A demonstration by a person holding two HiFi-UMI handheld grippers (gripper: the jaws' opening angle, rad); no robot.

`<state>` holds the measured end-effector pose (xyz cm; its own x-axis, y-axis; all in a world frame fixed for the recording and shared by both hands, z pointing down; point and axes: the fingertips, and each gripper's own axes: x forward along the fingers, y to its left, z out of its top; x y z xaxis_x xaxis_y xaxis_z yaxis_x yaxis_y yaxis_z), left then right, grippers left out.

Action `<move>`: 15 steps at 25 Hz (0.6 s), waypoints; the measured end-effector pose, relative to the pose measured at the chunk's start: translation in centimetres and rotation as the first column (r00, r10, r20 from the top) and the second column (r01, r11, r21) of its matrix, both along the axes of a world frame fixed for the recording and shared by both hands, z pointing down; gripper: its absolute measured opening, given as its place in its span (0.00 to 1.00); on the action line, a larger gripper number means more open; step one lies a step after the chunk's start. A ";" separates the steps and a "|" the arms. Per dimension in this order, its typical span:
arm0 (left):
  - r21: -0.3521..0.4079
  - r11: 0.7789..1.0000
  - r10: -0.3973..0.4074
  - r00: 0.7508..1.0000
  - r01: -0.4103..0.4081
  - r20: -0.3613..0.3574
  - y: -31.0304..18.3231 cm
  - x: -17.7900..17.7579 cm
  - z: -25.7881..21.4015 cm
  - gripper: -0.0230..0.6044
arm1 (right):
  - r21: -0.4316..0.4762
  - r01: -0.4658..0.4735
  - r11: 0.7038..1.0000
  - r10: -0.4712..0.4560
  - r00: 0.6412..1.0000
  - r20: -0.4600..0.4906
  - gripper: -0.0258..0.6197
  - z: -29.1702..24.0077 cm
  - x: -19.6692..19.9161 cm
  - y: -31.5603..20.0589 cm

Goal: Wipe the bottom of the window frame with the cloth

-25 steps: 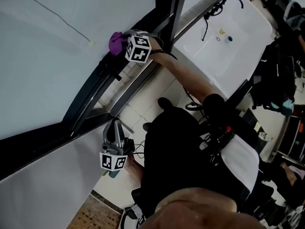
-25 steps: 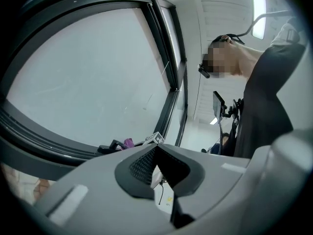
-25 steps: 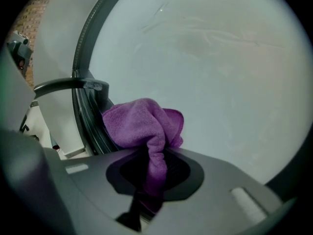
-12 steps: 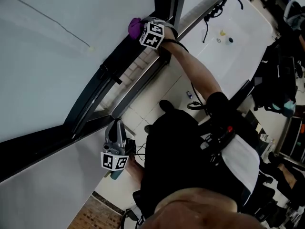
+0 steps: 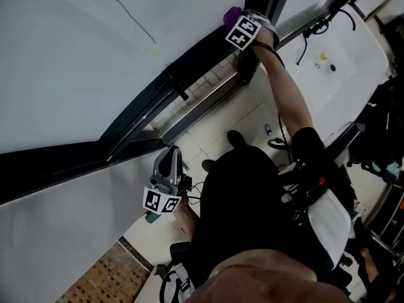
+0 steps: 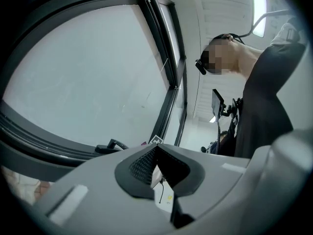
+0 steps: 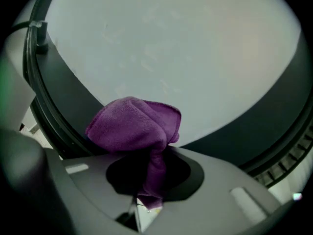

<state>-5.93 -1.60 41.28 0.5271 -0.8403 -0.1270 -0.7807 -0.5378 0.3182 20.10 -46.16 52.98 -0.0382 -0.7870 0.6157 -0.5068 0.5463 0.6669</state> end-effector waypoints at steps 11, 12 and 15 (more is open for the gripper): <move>0.003 0.999 -0.039 0.999 0.039 -0.010 0.3 -0.5 0.4 0.04 | 0.006 -0.029 1.000 0.029 0.998 -0.051 0.13 -0.5 1.8 0.1; -0.001 0.999 -0.049 0.999 0.049 -0.011 0.4 -0.7 0.5 0.04 | 0.003 -0.043 0.999 0.043 0.999 -0.031 0.14 -0.8 2.4 1.2; -0.016 0.998 -0.059 0.998 0.059 -0.011 0.5 -1.4 0.8 0.04 | -0.048 -0.053 0.997 0.058 0.991 0.123 0.14 0.1 3.8 6.7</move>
